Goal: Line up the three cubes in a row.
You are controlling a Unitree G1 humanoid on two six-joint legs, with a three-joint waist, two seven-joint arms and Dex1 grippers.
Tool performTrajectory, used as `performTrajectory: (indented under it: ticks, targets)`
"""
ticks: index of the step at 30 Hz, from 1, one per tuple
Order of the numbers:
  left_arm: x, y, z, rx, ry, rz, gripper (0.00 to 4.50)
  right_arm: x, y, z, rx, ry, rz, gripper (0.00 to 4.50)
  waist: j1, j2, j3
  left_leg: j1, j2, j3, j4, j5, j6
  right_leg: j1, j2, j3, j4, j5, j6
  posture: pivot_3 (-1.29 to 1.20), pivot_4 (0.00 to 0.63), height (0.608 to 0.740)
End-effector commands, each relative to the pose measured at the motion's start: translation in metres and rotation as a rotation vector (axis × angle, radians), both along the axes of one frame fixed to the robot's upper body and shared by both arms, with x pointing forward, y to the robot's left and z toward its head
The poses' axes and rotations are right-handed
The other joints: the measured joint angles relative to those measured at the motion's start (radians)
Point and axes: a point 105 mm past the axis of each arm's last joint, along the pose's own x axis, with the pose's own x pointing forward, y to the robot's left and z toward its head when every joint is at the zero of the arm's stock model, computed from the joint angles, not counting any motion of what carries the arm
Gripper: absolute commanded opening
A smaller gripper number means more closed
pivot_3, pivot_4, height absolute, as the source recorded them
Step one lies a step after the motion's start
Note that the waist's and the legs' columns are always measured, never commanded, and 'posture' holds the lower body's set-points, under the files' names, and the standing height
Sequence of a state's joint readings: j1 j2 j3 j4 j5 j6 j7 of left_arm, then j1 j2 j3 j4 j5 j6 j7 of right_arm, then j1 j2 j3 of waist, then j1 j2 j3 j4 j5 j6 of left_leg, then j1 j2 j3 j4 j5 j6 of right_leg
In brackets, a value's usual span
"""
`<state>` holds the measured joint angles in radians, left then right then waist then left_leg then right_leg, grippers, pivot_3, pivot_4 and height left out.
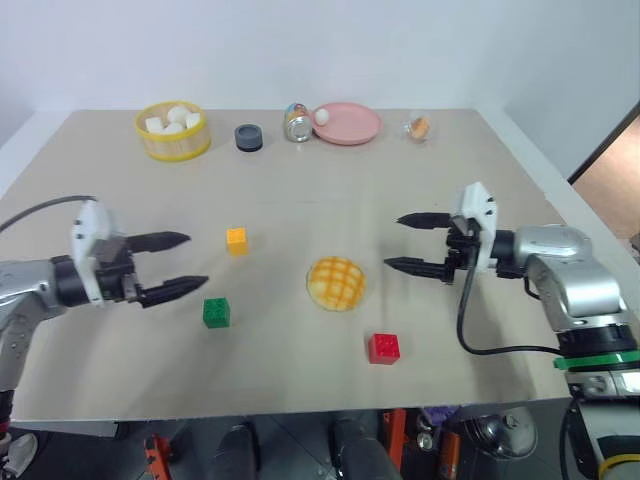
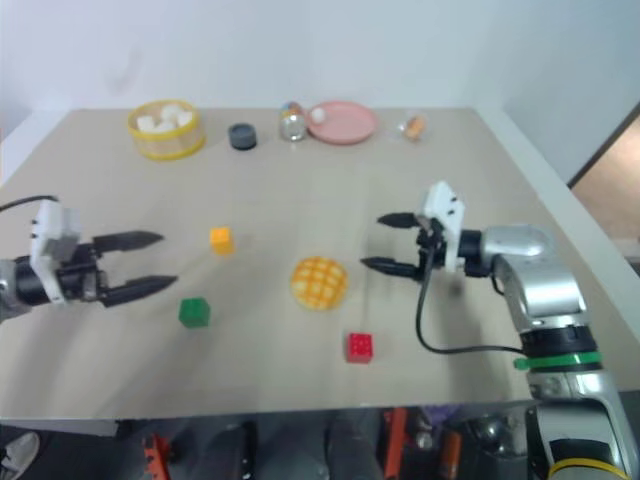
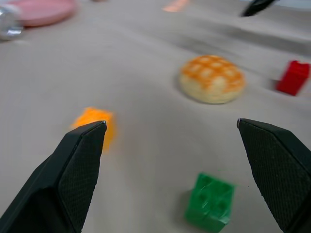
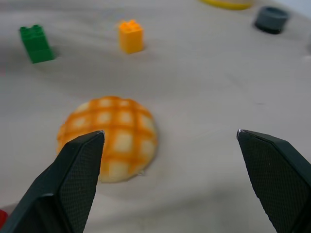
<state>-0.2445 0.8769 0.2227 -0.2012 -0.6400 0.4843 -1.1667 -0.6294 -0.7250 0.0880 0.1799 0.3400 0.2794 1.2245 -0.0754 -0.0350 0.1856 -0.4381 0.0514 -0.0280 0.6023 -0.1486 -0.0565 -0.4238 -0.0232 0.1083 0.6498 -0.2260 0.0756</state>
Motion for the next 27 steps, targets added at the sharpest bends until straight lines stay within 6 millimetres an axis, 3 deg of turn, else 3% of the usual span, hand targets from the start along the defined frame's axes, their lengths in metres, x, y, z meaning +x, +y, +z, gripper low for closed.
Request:
performTrajectory:
  ticks: [1, 5, 9, 15, 18, 20, 23, 27]
  targets:
    - [-0.007, -0.022, 0.006, 0.015, -0.026, -0.109, 4.45, 0.000, 0.013, 0.000, -0.032, -0.032, 0.083, 4.50, 0.000, 0.000, 0.000, -0.001, 0.000, -0.001, 0.000, 0.000, 0.000, 0.000, 0.001, 0.000, 0.000, -0.001, 0.001, 0.00, 0.150, 0.740]
    - [-0.007, -0.042, -0.002, 0.045, -0.037, -0.180, 4.45, 0.003, 0.030, -0.017, -0.064, -0.010, 0.141, 4.50, 0.000, 0.000, 0.000, 0.000, 0.000, -0.002, -0.001, -0.001, 0.000, 0.000, 0.001, 0.000, 0.001, -0.001, 0.000, 0.00, 0.150, 0.740]
    - [-0.007, -0.048, -0.016, 0.099, -0.036, -0.210, 4.45, 0.003, 0.039, -0.031, -0.097, 0.018, 0.185, 4.50, 0.000, 0.000, 0.000, 0.000, 0.000, -0.002, 0.000, -0.001, 0.000, 0.001, 0.001, 0.000, 0.001, 0.000, 0.001, 0.00, 0.150, 0.740]
    - [-0.004, -0.058, -0.017, 0.086, -0.059, -0.227, 4.45, 0.001, 0.050, -0.047, -0.132, 0.039, 0.247, 4.50, -0.001, 0.000, 0.000, 0.000, 0.000, -0.002, 0.003, 0.000, 0.000, 0.002, 0.001, 0.000, 0.001, -0.001, -0.001, 0.00, 0.150, 0.740]
    - [-0.004, -0.061, -0.017, 0.087, -0.068, -0.231, 4.50, 0.005, 0.054, -0.053, -0.148, 0.031, 0.244, 3.89, -0.003, 0.000, 0.000, 0.001, 0.000, -0.002, 0.003, 0.000, 0.000, 0.002, 0.001, 0.000, 0.002, 0.000, -0.002, 0.00, 0.150, 0.740]
    - [-0.003, -0.062, -0.015, 0.088, -0.079, -0.227, 4.50, 0.010, 0.055, -0.055, -0.156, 0.009, 0.231, 3.02, -0.004, 0.000, 0.000, 0.002, 0.000, -0.002, 0.003, 0.000, 0.001, 0.002, 0.002, 0.000, 0.003, 0.000, -0.002, 0.00, 0.150, 0.740]
    - [0.000, -0.062, -0.009, 0.078, -0.102, -0.210, 4.50, 0.016, 0.053, -0.058, -0.180, -0.020, 0.202, 2.27, -0.005, 0.000, 0.000, 0.002, 0.000, -0.002, 0.003, 0.000, 0.001, 0.002, 0.002, 0.000, 0.003, 0.000, -0.002, 0.00, 0.150, 0.740]
    - [0.001, -0.063, -0.005, 0.073, -0.124, -0.188, 4.50, 0.017, 0.049, -0.059, -0.183, -0.025, 0.194, 0.84, -0.005, 0.000, 0.000, 0.005, 0.000, -0.003, 0.003, 0.001, 0.002, 0.005, 0.002, 0.000, 0.003, 0.001, -0.003, 0.00, 0.150, 0.740]
